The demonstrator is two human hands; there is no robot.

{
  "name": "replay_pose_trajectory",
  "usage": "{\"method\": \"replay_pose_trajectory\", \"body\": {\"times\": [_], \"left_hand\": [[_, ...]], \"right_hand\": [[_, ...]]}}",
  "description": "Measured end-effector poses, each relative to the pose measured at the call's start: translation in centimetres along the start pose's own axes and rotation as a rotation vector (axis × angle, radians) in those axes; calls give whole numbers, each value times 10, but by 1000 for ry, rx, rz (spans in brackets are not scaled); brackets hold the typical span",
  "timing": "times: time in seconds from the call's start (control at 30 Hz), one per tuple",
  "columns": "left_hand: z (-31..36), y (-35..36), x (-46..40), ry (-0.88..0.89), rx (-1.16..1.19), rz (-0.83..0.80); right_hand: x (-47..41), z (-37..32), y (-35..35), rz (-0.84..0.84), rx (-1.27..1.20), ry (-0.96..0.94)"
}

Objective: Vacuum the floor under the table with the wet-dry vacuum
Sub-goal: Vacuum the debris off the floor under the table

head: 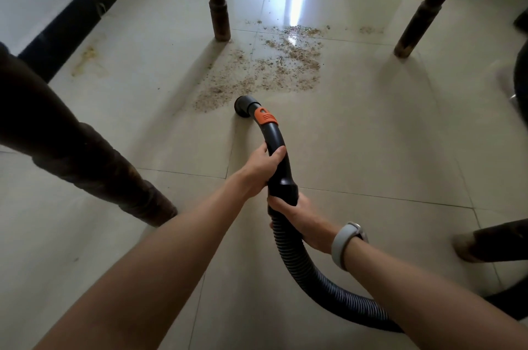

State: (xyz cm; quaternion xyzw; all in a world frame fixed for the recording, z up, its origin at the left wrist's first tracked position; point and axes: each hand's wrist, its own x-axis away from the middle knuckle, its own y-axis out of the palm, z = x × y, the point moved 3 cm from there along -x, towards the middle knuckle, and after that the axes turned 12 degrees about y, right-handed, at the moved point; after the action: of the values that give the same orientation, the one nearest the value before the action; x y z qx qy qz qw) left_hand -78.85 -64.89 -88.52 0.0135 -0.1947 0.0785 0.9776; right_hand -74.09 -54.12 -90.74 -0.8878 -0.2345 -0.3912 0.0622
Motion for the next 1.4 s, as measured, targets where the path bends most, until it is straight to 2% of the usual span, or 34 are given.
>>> {"method": "replay_pose_trajectory", "body": {"times": [0.4,0.6,0.8,0.9,1.0,1.13,1.3,1.4], "left_hand": [[-27,-3,59,-160,24,30],[-30,-4,94,-197,56,84],[-30,-8,103,-222,-27,216],[-23,-15,94,-204,-31,228],[-15,-17,87,-191,38,198],[-9,-7,95,-189,116,118],[-17,9,112,-213,61,12],[-20,8,116,-224,30,45]], "right_hand": [[56,40,29,223,223,45],[84,51,40,205,244,16],[91,46,39,74,209,54],[85,35,42,146,283,12],[84,29,49,269,375,6],[96,36,48,385,347,74],[111,61,45,375,275,118],[113,58,46,309,256,54]]}}
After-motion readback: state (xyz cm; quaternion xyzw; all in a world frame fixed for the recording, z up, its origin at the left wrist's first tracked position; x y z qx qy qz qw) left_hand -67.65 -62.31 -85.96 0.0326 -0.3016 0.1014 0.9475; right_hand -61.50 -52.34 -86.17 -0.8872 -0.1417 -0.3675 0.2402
